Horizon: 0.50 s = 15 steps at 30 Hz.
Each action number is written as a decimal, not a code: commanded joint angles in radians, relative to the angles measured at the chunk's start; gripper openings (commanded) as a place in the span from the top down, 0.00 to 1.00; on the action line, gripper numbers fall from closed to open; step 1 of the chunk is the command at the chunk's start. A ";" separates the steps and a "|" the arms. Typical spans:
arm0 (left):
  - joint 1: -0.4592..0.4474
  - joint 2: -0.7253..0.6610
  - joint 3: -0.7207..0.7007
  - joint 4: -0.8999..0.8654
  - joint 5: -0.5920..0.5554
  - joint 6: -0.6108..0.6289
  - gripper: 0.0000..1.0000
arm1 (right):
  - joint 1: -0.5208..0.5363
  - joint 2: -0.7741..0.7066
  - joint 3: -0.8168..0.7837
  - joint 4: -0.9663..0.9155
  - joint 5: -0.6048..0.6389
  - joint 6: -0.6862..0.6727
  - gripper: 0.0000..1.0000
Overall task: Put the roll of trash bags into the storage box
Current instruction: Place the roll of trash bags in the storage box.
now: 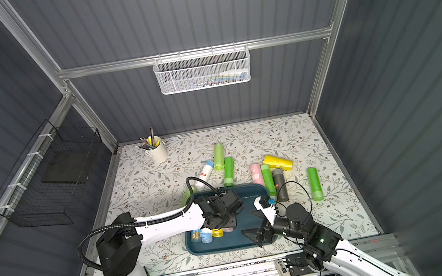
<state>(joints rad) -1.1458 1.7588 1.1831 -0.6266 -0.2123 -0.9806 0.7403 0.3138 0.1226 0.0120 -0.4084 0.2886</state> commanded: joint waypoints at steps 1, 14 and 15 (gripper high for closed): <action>0.000 0.017 0.027 -0.049 -0.014 -0.030 0.57 | -0.002 -0.019 0.010 0.019 -0.012 0.006 0.01; 0.008 0.049 0.016 -0.056 -0.019 -0.032 0.57 | -0.002 -0.035 0.009 0.013 -0.012 0.004 0.01; 0.008 0.047 0.014 -0.056 -0.020 -0.035 0.57 | -0.002 -0.034 0.009 0.013 -0.012 0.004 0.01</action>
<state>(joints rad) -1.1454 1.7920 1.1866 -0.6235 -0.2115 -0.9993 0.7403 0.2878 0.1226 0.0132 -0.4126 0.2886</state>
